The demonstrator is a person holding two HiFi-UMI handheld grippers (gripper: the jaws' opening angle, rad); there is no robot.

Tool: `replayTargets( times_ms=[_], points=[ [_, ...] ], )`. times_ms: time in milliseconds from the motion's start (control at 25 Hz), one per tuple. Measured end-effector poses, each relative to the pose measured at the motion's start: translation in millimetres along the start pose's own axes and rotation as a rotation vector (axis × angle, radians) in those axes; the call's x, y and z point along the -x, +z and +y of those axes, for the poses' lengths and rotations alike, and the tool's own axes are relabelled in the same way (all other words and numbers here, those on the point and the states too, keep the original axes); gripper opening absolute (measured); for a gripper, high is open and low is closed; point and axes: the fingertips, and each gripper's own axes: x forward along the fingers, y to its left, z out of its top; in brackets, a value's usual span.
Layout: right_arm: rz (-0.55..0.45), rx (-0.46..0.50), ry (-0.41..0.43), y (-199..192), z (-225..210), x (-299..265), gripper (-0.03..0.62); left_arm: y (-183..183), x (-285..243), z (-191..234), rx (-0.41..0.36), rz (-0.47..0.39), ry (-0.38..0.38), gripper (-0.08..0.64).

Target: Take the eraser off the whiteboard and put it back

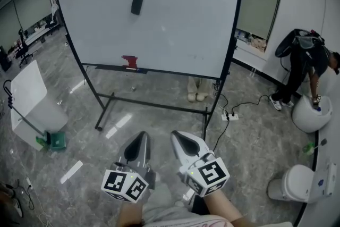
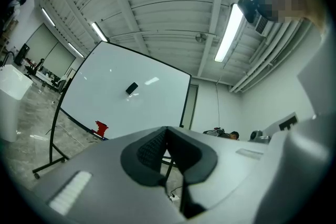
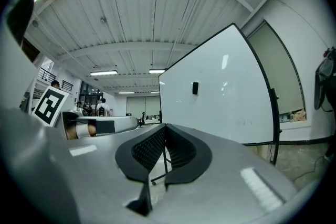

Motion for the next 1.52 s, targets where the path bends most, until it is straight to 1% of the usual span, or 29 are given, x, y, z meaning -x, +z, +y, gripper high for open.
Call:
replayTargets(
  times_ms=[200,320,480,560,640,760,880,1040,1120,1280,1400,1480,1520],
  points=[
    [0.008,-0.005,-0.042,9.9,-21.3,-51.4,0.002,9.5,-41.2,36.5,-0.001,-0.003,-0.028,-0.002],
    [-0.001,0.020,-0.026,10.4,-31.1,-93.1,0.002,19.5,-71.2,65.6,-0.004,-0.011,-0.038,-0.002],
    [-0.006,0.036,-0.035,18.1,-42.1,-144.5,0.002,31.9,-109.0,100.9,-0.004,-0.009,-0.052,-0.002],
    [-0.015,0.040,-0.038,19.7,-48.3,-165.3,0.002,37.0,-126.0,113.4,-0.008,-0.006,-0.073,-0.002],
    [-0.013,0.038,-0.052,20.3,-55.6,-182.8,0.002,43.5,-142.4,124.5,-0.026,-0.014,-0.095,-0.002],
    [0.016,0.036,-0.071,16.4,-66.2,-204.0,0.002,53.7,-168.3,140.8,-0.055,-0.034,-0.122,-0.002],
    [-0.004,0.044,-0.081,14.4,-81.4,-220.0,0.002,69.2,-195.7,151.7,-0.084,-0.069,-0.146,-0.002],
    [-0.006,0.038,-0.101,22.5,-108.6,-240.3,0.002,92.1,-236.7,161.4,-0.145,-0.111,-0.170,-0.002],
    [-0.001,0.039,-0.100,27.7,-123.0,-254.8,0.002,100.4,-258.9,170.2,-0.173,-0.128,-0.164,-0.002],
    [-0.040,0.060,-0.056,40.7,-147.3,-287.5,0.002,114.2,-300.2,187.4,-0.206,-0.165,-0.128,-0.002],
    [-0.051,0.056,-0.027,48.7,-163.8,-311.9,0.002,124.1,-327.9,195.1,-0.247,-0.187,-0.113,0.000],
    [-0.054,0.055,-0.007,52.6,-174.3,-326.8,0.002,133.5,-344.2,199.8,-0.282,-0.204,-0.100,0.060],
    [-0.056,0.056,0.005,54.4,-178.9,-333.0,0.002,138.7,-351.3,202.1,-0.302,-0.214,-0.088,0.063]
  ],
)
